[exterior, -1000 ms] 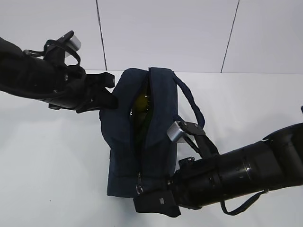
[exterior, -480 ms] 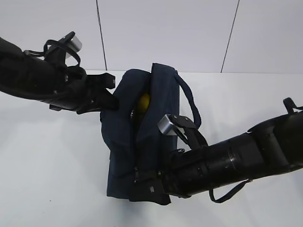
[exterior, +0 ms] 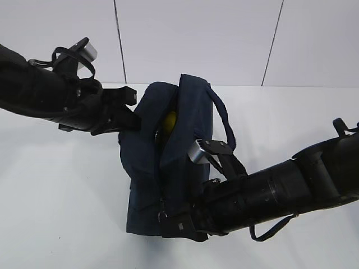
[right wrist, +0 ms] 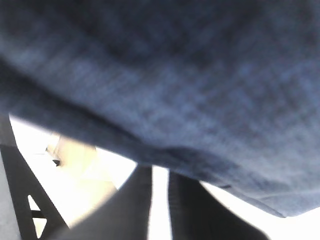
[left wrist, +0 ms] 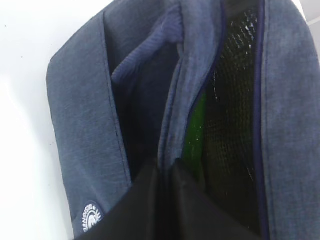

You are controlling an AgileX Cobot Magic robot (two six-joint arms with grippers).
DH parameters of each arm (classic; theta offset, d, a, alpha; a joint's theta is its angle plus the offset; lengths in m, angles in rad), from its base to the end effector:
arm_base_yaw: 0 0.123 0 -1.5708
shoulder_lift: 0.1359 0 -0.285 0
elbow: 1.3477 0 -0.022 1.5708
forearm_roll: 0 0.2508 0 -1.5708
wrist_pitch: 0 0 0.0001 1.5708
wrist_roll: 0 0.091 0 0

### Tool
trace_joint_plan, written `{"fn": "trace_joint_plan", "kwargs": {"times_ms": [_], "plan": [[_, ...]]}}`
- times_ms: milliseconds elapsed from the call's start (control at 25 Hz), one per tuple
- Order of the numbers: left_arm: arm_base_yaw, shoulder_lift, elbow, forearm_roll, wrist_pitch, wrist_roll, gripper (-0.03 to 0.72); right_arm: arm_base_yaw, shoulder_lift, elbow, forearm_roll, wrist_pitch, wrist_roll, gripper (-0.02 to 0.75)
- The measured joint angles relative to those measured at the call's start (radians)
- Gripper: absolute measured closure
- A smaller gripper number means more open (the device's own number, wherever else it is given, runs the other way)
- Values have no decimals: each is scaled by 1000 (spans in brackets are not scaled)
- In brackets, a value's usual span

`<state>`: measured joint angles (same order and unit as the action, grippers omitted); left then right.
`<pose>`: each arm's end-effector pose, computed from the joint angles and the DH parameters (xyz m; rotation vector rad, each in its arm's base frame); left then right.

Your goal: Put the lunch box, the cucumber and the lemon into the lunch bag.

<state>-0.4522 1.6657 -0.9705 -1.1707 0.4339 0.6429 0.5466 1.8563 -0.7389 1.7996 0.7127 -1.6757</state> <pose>0.2929 -0.1816 0.2158 0.1566 2.4692 -0.9060 0.2360 0.2115 0.1273 -0.7649 2.3568 1.1642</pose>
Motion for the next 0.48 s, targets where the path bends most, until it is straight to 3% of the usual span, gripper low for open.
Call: {"fn": "trace_joint_plan", "kwargs": {"times_ms": [160,280,480], "plan": [[0,0,0,0,0,0,680,0,0,0,2,-2,0,580],[0,0,0,0,0,0,680,0,0,0,2,-3,1,713],[0,0,0,0,0,0,680,0,0,0,3,-5,15,717]]}}
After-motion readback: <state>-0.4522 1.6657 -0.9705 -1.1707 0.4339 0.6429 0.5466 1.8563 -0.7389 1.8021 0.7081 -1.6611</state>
